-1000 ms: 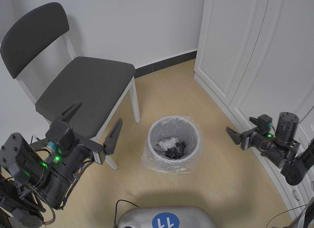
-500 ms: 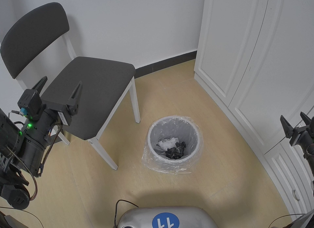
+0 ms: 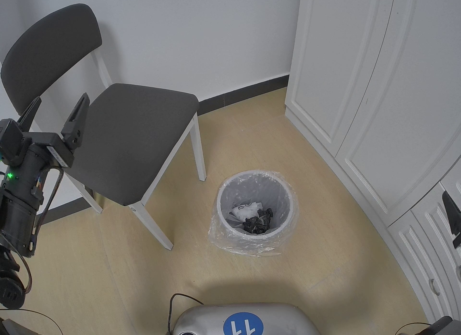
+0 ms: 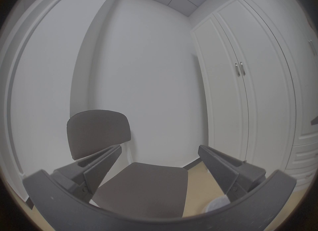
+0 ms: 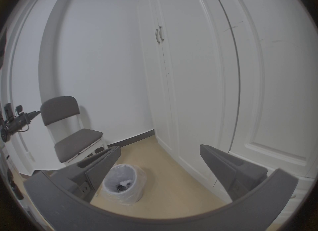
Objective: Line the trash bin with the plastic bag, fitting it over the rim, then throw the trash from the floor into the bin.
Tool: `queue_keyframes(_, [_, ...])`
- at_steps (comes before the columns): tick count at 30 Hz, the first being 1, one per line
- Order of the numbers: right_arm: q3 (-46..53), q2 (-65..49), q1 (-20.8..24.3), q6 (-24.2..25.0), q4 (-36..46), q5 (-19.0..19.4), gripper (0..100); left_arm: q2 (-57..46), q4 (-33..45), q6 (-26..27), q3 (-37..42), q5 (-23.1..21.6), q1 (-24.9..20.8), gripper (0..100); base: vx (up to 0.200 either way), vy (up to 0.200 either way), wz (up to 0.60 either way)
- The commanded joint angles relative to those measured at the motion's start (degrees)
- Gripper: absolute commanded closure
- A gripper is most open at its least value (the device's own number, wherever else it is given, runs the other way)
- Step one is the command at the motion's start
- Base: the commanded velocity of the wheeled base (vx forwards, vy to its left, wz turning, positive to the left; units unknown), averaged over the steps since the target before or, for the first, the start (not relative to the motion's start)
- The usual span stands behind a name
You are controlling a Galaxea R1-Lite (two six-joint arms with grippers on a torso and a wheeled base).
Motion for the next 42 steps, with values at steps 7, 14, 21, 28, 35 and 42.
queue_keyframes(7, [-5.2,-38.0,2.0,3.6,32.9,4.6,0,-21.3,19.4,-6.6,-1.3,0.1,7.0,0,0.0,0.0,0.0])
queue_keyframes(14, [-4.5,-41.0,4.2,6.4,32.8,0.1,0,-31.4,32.5,-6.6,-5.1,0.0,12.4,0,0.0,0.0,0.0])
queue_keyframes(21, [-1.7,-42.6,4.9,4.0,32.8,-8.5,0,-38.7,36.6,-6.5,-9.0,0.2,17.3,0,0.0,0.0,0.0])
queue_keyframes(28, [-1.7,-42.6,4.9,3.5,28.3,-11.5,0,-46.6,50.5,-6.6,-19.2,1.0,17.5,0,0.0,0.0,0.0])
queue_keyframes(35, [0.6,-42.6,4.9,-0.3,21.2,-11.7,0,-51.9,53.2,-6.7,-19.1,3.0,18.5,0,0.0,0.0,0.0])
queue_keyframes(42, [2.6,-42.6,4.9,-2.4,17.3,-11.3,0,-57.2,54.6,-7.0,-15.1,2.9,20.5,0,0.0,0.0,0.0])
